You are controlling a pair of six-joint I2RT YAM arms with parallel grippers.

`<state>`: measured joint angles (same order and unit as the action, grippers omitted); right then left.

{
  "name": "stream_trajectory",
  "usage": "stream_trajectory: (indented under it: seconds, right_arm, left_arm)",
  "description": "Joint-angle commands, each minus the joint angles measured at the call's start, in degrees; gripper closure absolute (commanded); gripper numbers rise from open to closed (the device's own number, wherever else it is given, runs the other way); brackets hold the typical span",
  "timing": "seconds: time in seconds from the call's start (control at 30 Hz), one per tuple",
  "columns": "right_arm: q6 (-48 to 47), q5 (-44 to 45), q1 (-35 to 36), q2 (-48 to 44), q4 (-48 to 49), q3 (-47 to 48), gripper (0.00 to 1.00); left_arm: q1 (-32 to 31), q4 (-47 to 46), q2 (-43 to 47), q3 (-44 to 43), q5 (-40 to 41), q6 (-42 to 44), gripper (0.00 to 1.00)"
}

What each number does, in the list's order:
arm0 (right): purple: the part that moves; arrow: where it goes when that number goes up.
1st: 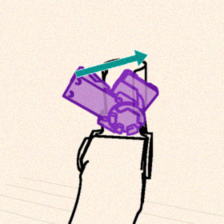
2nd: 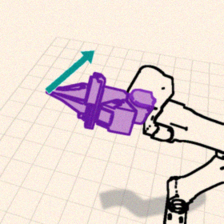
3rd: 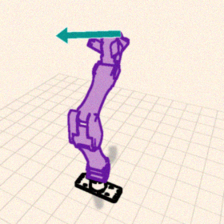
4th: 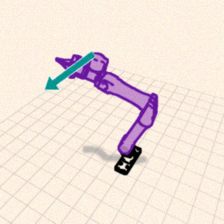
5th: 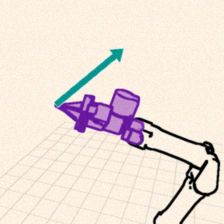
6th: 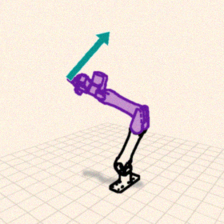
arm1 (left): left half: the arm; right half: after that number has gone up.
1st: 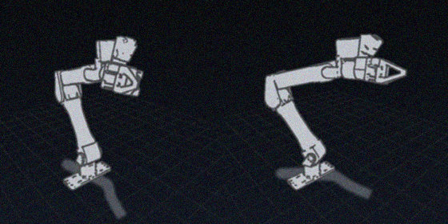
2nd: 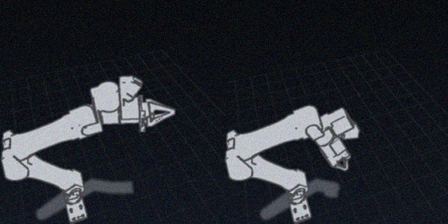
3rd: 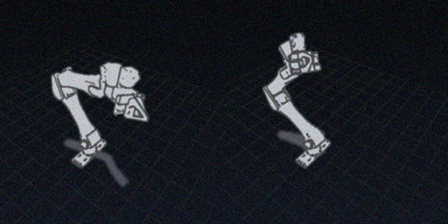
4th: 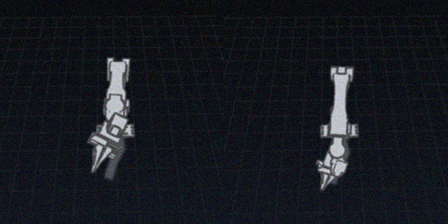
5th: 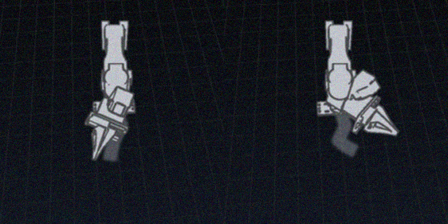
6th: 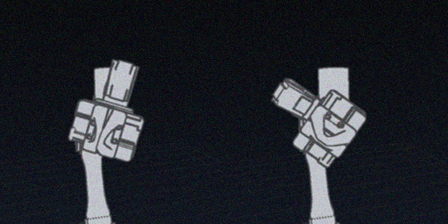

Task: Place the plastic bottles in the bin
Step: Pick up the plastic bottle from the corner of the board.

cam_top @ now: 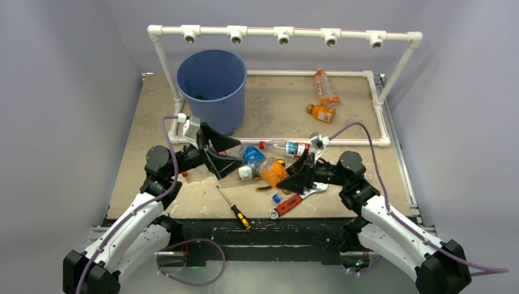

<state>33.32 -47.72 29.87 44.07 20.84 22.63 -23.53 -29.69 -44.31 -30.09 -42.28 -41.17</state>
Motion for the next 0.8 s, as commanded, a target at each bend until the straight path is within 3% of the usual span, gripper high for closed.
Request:
stream_trajectory:
  seconds: [0.0,0.27,0.77]
  right_arm:
    - [2.7,0.8,4.9,2.2,8.6,0.2,0.62]
    - [-1.6,9.1,14.9,9.5,5.0,7.9,0.63]
    - [-3.0,10.8,15.8,12.1,0.6,14.9,0.64]
  left_arm:
    - [-2.4,-6.8,0.2,-0.5,-5.7,-0.2,0.01]
    - [-4.6,-2.6,-0.2,-1.0,-5.0,3.7,0.02]
    - [-6.8,-0.6,-0.1,-0.7,-5.3,5.5,0.07]
